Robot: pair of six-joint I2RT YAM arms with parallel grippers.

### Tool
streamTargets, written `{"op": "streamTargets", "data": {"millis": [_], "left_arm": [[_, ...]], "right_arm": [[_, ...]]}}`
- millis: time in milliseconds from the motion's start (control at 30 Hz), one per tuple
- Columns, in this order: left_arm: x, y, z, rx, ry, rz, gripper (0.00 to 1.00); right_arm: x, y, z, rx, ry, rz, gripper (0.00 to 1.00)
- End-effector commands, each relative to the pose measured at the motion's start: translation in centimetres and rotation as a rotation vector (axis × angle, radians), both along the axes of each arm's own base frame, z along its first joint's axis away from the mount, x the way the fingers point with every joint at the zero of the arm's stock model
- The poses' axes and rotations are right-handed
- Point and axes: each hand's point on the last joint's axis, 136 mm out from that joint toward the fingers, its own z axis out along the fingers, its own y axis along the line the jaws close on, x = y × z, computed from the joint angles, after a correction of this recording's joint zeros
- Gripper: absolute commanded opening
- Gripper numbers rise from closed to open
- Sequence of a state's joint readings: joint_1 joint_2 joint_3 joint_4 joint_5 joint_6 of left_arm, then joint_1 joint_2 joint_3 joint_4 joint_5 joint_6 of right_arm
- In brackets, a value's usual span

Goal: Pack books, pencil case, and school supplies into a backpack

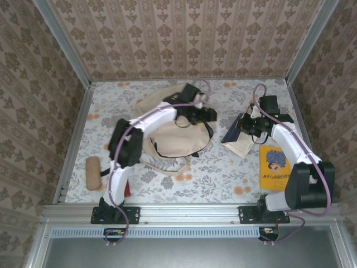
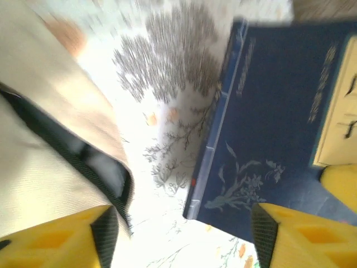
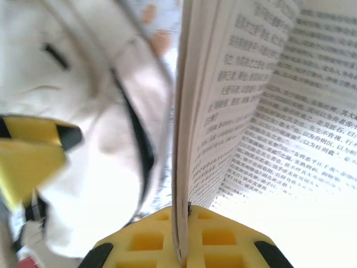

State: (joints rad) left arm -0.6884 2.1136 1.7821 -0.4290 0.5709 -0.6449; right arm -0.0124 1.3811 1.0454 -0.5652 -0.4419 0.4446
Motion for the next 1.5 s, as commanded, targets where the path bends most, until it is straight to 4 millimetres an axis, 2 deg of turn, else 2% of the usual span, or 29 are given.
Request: {"op": "streamTargets", "data": {"millis": [0,100,200,300,367,467,667,767,833,900,1000,1033,1067,1133,1300,1400,1467], "left_arm": [[1.2,2.9,4.2,-0.123,-0.036,0.027,0.76],[1.3,5.0,4.8,-0.188,-0.019,0.03,0.85],[0.5,5.7,6.2,-0.282,-0.022,0.002,0.98],[-0.3,6.0,7.8,-0.357,-0.025,-0.018,1.0],[-0.7,6.0,8.8,-0.421,-0.021,-0.029,1.0],[-1.3,6.1,10.3,-0.509,-0.02,-0.054,1.0],[-1.6,6.8,12.7,-0.628,-0.018,-0.061,1.0],[-1.7,7.1,13.4,-0.655,-0.008,-0.06,1.0],[-1.9,7.1,13.5,-0.662,-0.003,-0.065,0.97],[-1.9,7.3,13.5,-0.656,-0.002,-0.06,0.89],[-1.5,8.1,12.9,-0.63,-0.006,-0.023,0.66],[-1.6,8.3,12.8,-0.627,-0.008,-0.015,0.61],[-0.8,9.3,12.7,-0.626,-0.015,0.017,0.57],[-0.6,10.0,12.9,-0.631,-0.026,0.032,0.55],[-1.0,9.9,13.6,-0.643,-0.04,0.017,0.54],[-1.1,9.6,13.7,-0.644,-0.045,0.007,0.46],[-1.0,9.4,13.6,-0.641,-0.04,0.004,0.36]], "right_arm": [[-0.5,4.5,5.8,0.179,-0.129,0.17,0.0],[-0.7,7.7,9.0,0.28,-0.212,0.289,0.0],[-1.3,10.9,11.7,0.37,-0.269,0.415,0.0],[-2.0,13.8,13.7,0.437,-0.3,0.541,0.0],[-1.9,15.4,13.8,0.469,-0.29,0.605,0.0],[-1.8,16.8,14.2,0.512,-0.286,0.66,0.0],[-1.0,17.2,13.0,0.529,-0.248,0.668,0.0],[-0.6,17.1,12.2,0.517,-0.23,0.659,0.0],[-0.3,17.2,11.7,0.514,-0.218,0.651,0.0],[0.1,17.0,11.3,0.496,-0.207,0.64,0.0],[0.8,16.6,10.6,0.466,-0.191,0.609,0.0],[1.0,16.3,10.4,0.456,-0.19,0.597,0.0],[1.2,16.1,10.3,0.448,-0.187,0.584,0.0],[1.4,15.7,10.2,0.446,-0.188,0.573,0.0],[1.5,15.7,10.0,0.449,-0.179,0.569,0.0],[1.6,15.8,9.9,0.452,-0.177,0.57,0.0],[1.8,15.7,9.8,0.449,-0.172,0.566,0.0]]}}
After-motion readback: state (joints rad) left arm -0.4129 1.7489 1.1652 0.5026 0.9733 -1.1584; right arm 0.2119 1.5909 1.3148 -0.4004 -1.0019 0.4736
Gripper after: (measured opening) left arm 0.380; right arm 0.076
